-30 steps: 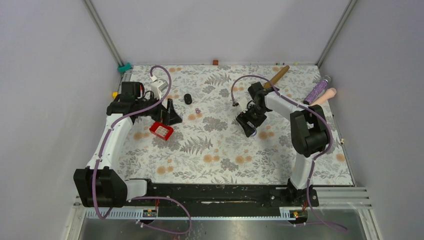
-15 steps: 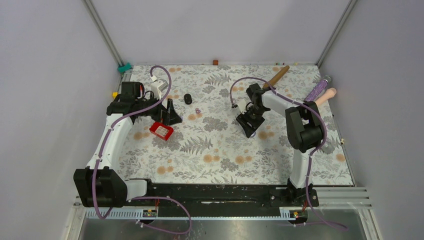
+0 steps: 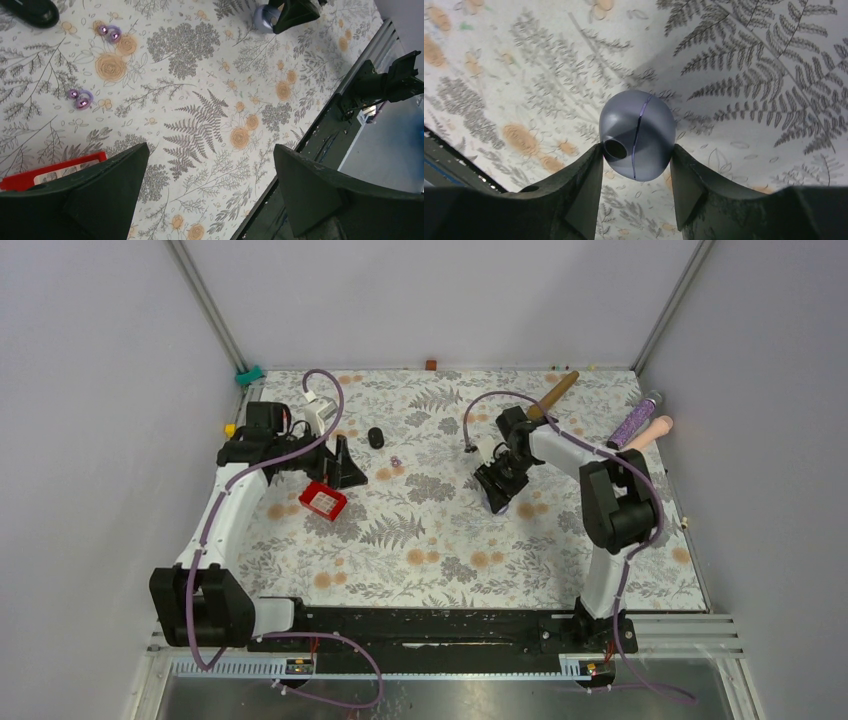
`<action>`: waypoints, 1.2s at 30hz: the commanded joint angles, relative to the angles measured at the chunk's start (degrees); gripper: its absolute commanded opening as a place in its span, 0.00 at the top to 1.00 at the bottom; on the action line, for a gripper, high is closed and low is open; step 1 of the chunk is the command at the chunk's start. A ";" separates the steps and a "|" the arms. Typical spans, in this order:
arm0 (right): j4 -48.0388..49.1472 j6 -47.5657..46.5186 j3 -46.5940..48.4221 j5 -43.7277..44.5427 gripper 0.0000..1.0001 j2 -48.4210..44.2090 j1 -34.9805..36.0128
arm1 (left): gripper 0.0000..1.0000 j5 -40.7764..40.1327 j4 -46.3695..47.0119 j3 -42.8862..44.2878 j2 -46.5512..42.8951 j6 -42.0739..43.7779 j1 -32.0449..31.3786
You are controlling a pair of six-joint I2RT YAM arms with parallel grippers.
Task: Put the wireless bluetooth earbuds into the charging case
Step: Pick up the charging case at the center of the board.
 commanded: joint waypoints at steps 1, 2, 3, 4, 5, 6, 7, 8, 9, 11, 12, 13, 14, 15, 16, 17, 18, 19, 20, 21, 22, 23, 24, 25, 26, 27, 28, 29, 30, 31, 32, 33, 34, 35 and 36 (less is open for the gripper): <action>3.61 0.41 -2.96 -3.86 0.83 -10.57 0.25 | 0.01 3.36 6.80 0.65 -0.31 -2.67 -2.27; 4.21 0.43 -3.34 -4.07 0.83 -11.83 0.25 | 0.01 2.95 7.65 0.92 -0.25 -2.81 -3.53; 4.96 0.44 -3.80 -4.11 0.83 -13.09 0.25 | 0.02 2.48 8.59 1.27 -0.07 -2.88 -4.77; 5.83 0.43 -4.31 -4.29 0.83 -14.83 0.25 | 0.01 2.14 9.56 1.78 0.48 -2.94 -5.96; 6.47 0.55 -4.77 -4.62 0.83 -16.21 0.25 | 0.01 1.86 10.25 2.49 1.21 -3.09 -7.21; 7.20 0.68 -5.18 -4.74 0.83 -17.49 0.25 | 0.01 1.72 10.74 3.68 2.23 -3.31 -8.45; 7.95 1.08 -5.64 -4.92 0.82 -18.96 0.30 | 0.01 1.68 10.96 5.03 3.50 -3.97 -9.68; 8.70 1.41 -5.95 -5.08 0.82 -20.36 0.34 | 0.01 1.90 11.14 6.45 4.95 -4.73 -10.91; 9.47 1.86 -6.28 -5.21 0.82 -22.00 0.41 | 0.01 2.74 11.17 8.01 6.37 -5.59 -12.13; 11.28 2.56 -7.15 -5.11 0.82 -25.27 0.66 | 0.01 4.92 11.16 11.25 9.32 -6.95 -14.90; 12.51 2.88 -7.75 -4.84 0.82 -27.14 1.04 | 0.01 6.43 11.25 12.29 10.74 -7.48 -16.84; 13.49 2.99 -8.40 -4.72 0.82 -28.92 1.39 | 0.01 7.06 11.25 13.10 11.90 -7.85 -18.49; 14.37 3.28 -9.06 -4.60 0.81 -31.33 1.87 | 0.01 7.49 11.25 13.70 13.34 -8.02 -19.90; 15.09 3.26 -9.64 -4.56 0.81 -33.16 2.41 | 0.01 7.94 11.28 14.08 14.25 -8.05 -21.39; 15.74 3.12 -10.32 -4.28 0.81 -34.72 3.10 | 0.01 8.18 11.25 14.39 15.11 -8.01 -22.72; 16.41 3.10 -11.06 -3.72 0.80 -36.38 4.04 | 0.01 8.54 11.25 14.83 15.92 -8.05 -23.78; 17.19 2.98 -11.80 -2.91 0.80 -37.82 5.02 | 0.01 8.92 11.25 15.25 16.79 -8.17 -24.74; 17.50 2.97 -12.51 -2.14 0.80 -39.02 6.09 | 0.02 9.54 11.26 15.79 17.51 -8.33 -25.57; 17.92 3.03 -13.11 -1.59 0.80 -40.15 6.97 | 0.01 10.39 11.24 16.35 18.32 -8.38 -26.11; 18.36 3.25 -13.57 -1.35 0.80 -41.17 7.58 | 0.01 11.22 11.25 17.03 19.09 -8.52 -26.44; 19.02 3.78 -14.12 -1.38 0.79 -41.96 8.05 | 0.01 12.01 11.25 17.78 19.72 -8.76 -26.77; 19.51 4.41 -14.75 -1.62 0.79 -42.61 8.25 | 0.01 12.97 11.25 18.52 20.41 -9.02 -27.14; 19.85 4.74 -15.01 -1.96 0.79 -43.16 8.49 | 0.02 13.88 11.25 19.33 21.06 -9.22 -27.39; 19.99 4.89 -15.32 -2.08 0.79 -43.57 8.77 | 0.01 14.77 11.27 20.08 21.60 -9.52 -27.74; 20.30 5.04 -15.66 -2.09 0.79 -43.96 9.06 | 0.02 15.38 11.25 20.76 22.01 -9.74 -28.15; 20.62 5.16 -16.08 -2.11 0.79 -44.41 9.35 | 0.02 15.49 11.25 21.20 22.25 -9.92 -28.61; 20.98 5.13 -16.48 -2.29 0.79 -44.70 9.72 | 0.02 15.09 11.21 21.62 22.40 -10.07 -29.28; 21.27 5.13 -16.91 -2.29 0.79 -44.99 10.07 | 0.01 14.69 11.40 21.74 22.55 -10.25 -29.87; 21.43 5.26 -17.16 -2.15 0.78 -45.20 10.48 | 0.01 14.07 11.91 21.50 22.55 -10.56 -30.54; 21.57 5.31 -17.27 -1.99 0.78 -45.23 10.86 | 0.01 13.47 12.61 21.16 22.53 -11.19 -31.10; 21.53 5.42 -17.33 -1.90 0.78 -45.16 11.16 | 0.01 13.04 13.53 20.77 22.60 -11.77 -31.58; 21.77 5.65 -17.44 -1.75 0.78 -45.13 11.49 | 0.02 12.56 14.76 20.46 22.78 -12.07 -32.18; 22.12 6.06 -17.65 -1.62 0.78 -45.07 11.79 | 0.02 12.24 15.25 20.17 22.99 -13.50 -32.36; 22.61 6.47 -17.79 -1.64 0.78 -45.06 12.03 | 0.02 11.87 16.28 19.97 23.21 -14.49 -32.79; 23.13 7.06 -18.00 -1.52 0.78 -45.20 12.30 | 0.03 11.44 16.99 19.77 23.37 -15.38 -33.02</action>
